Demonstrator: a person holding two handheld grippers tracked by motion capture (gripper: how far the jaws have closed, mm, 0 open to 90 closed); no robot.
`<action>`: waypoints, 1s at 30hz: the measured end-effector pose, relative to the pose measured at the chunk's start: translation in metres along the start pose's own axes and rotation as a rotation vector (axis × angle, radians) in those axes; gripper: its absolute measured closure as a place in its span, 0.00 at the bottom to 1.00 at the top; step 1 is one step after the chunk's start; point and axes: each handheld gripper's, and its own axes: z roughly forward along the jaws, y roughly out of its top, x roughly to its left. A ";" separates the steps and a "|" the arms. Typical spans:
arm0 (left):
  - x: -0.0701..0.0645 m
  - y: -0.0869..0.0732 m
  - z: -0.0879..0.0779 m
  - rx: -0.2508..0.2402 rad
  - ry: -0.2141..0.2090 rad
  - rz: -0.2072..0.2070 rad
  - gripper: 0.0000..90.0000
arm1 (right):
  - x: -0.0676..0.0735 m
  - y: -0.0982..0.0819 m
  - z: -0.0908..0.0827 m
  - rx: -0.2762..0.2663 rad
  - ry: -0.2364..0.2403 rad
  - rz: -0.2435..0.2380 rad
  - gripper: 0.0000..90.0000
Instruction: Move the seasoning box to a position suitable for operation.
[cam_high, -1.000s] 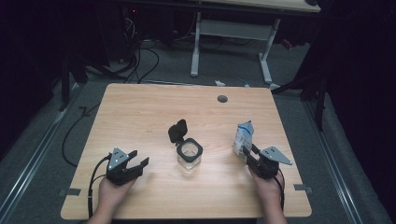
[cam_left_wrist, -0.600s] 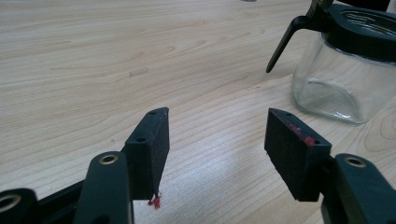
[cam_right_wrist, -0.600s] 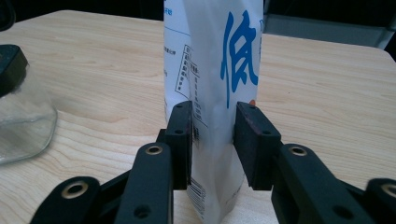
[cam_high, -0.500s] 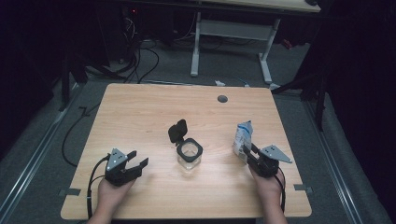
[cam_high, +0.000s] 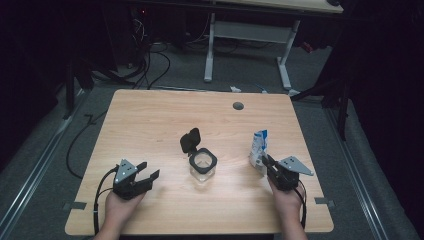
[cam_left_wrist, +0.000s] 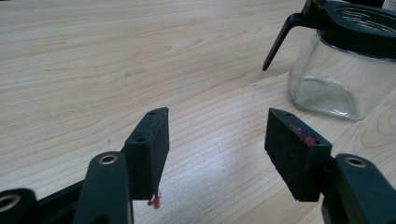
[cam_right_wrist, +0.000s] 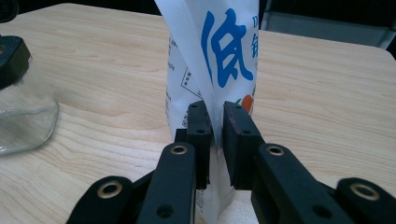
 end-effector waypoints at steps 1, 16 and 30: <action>0.000 0.000 0.000 0.001 -0.002 0.001 0.46 | 0.000 0.000 0.000 0.002 -0.003 -0.001 0.91; -0.004 0.000 -0.003 -0.009 -0.019 0.023 0.38 | -0.002 0.000 -0.003 0.005 0.019 -0.004 0.92; -0.020 -0.005 -0.004 -0.042 -0.128 0.076 0.36 | 0.006 0.010 -0.008 0.040 0.024 -0.004 0.93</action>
